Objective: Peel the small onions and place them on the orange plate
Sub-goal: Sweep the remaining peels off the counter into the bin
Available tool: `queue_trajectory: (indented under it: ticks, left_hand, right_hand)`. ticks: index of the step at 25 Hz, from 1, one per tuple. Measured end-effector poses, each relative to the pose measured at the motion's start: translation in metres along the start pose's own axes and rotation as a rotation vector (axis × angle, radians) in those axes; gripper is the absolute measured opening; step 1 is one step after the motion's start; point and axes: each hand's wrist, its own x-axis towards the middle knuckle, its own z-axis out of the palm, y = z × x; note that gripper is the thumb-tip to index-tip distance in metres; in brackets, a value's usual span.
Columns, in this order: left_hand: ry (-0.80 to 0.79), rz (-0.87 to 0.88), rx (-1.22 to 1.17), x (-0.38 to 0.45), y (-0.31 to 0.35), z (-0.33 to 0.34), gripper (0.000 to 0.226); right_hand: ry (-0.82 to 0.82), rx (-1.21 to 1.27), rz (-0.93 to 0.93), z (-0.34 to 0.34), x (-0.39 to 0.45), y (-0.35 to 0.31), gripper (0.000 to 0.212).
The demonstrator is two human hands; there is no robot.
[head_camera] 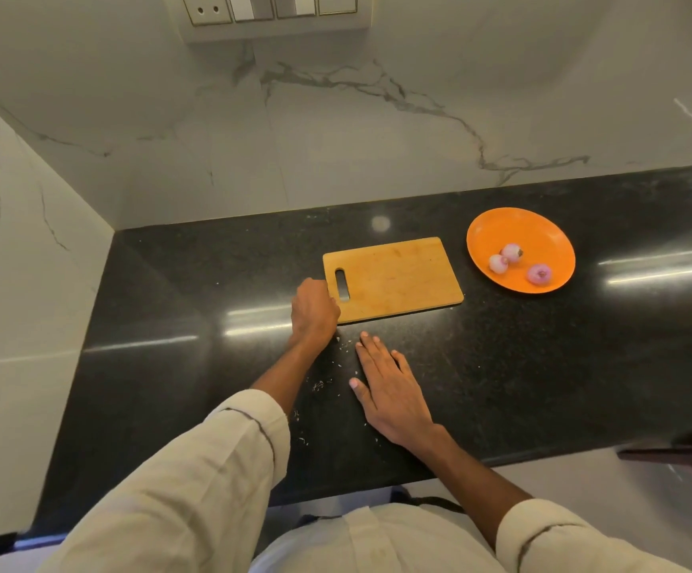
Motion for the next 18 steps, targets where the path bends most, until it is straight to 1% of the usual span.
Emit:
queue_trajectory:
  ticks: [3,4,6,7,9,11,12,13,14,16,17,18]
  left_hand:
    - [0.069,0.088,0.033,-0.005,-0.033,-0.01,0.019]
    - [0.075,0.143,0.078,-0.011,-0.05,-0.015,0.032]
    - [-0.018,0.258,0.174,-0.03,-0.085,-0.016,0.059]
    - [-0.083,0.296,0.207,-0.043,-0.096,-0.015,0.065]
    - [-0.176,0.368,0.211,-0.073,-0.114,-0.011,0.066]
    - [-0.258,0.436,0.042,-0.094,-0.128,-0.017,0.06]
    - [-0.273,0.45,-0.064,-0.097,-0.135,-0.023,0.057]
    - [-0.258,0.443,-0.115,-0.094,-0.14,-0.029,0.056]
    - [-0.222,0.411,-0.106,-0.087,-0.143,-0.033,0.057]
    - [-0.193,0.304,-0.008,-0.073,-0.142,-0.036,0.062]
    - [-0.218,0.275,0.037,-0.069,-0.138,-0.036,0.063]
    - [-0.254,0.29,0.075,-0.071,-0.137,-0.034,0.064]
  right_hand:
    - [0.03,0.055,0.052,0.005,0.006,-0.005,0.066]
    - [0.035,0.061,0.073,0.006,0.011,-0.009,0.067]
    - [0.048,0.07,0.103,0.008,0.02,-0.019,0.069]
    - [0.043,0.06,0.093,0.009,0.024,-0.026,0.07]
    - [0.007,0.016,-0.02,0.014,0.021,-0.038,0.07]
    - [-0.034,0.067,-0.15,0.017,0.014,-0.043,0.067]
    - [-0.047,0.13,-0.194,0.015,0.017,-0.044,0.065]
    - [-0.043,0.18,-0.222,0.014,0.024,-0.044,0.064]
    - [-0.028,0.192,-0.222,0.012,0.034,-0.044,0.064]
    - [-0.009,0.135,-0.138,0.011,0.055,-0.047,0.066]
    - [-0.013,0.096,-0.108,0.011,0.061,-0.05,0.067]
    - [-0.027,0.07,-0.113,0.013,0.061,-0.052,0.066]
